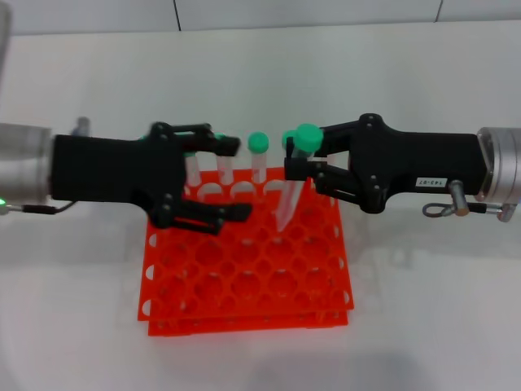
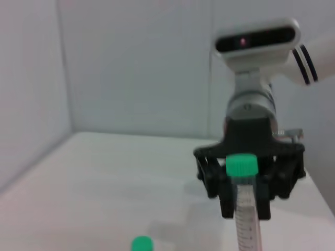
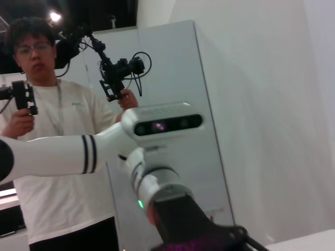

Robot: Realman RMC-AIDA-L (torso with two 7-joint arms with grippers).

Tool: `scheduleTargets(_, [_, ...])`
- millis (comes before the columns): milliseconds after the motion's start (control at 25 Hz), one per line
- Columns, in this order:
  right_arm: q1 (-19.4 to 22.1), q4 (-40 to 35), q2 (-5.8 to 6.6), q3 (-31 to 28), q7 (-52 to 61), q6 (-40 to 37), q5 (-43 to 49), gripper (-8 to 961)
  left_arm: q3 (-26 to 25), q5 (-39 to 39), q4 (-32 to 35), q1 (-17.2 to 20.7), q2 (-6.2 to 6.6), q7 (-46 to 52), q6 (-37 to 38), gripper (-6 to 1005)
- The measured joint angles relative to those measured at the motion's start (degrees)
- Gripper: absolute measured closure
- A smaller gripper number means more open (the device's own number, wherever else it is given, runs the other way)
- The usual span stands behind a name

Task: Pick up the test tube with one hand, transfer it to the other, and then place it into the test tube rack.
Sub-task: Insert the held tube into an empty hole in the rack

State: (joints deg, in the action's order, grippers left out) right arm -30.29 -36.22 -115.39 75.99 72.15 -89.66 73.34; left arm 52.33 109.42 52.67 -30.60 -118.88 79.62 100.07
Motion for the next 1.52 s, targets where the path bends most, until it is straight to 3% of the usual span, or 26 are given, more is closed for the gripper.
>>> scheduleTargets(120, [0.8, -0.6, 0.25, -0.7, 0.0, 0.5, 0.2, 737, -2.2, -2.2, 3.1, 2.7, 0.10, 0.1, 0.9, 120])
scheduleTargets(360, [1.1, -0.6, 0.69, -1.7, 0.0, 0.7, 0.5, 733, -7.4, -9.6, 9.1, 9.8, -0.18, -0.3, 1.4, 120])
scheduleTargets(640, [1.0, -0.9, 0.87, -2.0, -0.3, 0.9, 0.6, 728, -10.7, -16.8, 9.2, 17.3, -0.48, -3.7, -0.3, 121])
scheduleTargets(1040, [1.0, -3.8, 0.32, -2.0, -0.5, 1.8, 1.9, 722, -12.1, -28.8, -1.2, 27.3, -0.63, -16.6, -4.5, 122])
scheduleTargets(1360, [0.1, -4.9, -0.19, -0.9, -1.2, 4.1, 2.6, 716, -14.0, -31.4, -10.5, 29.1, -0.60, -25.0, -5.6, 122])
scheduleTargets(1520, [-0.3, -7.2, -0.50, 2.6, -1.1, 8.0, 2.3, 714, -14.7, -30.6, -13.0, 29.1, -0.53, -26.5, -7.8, 122])
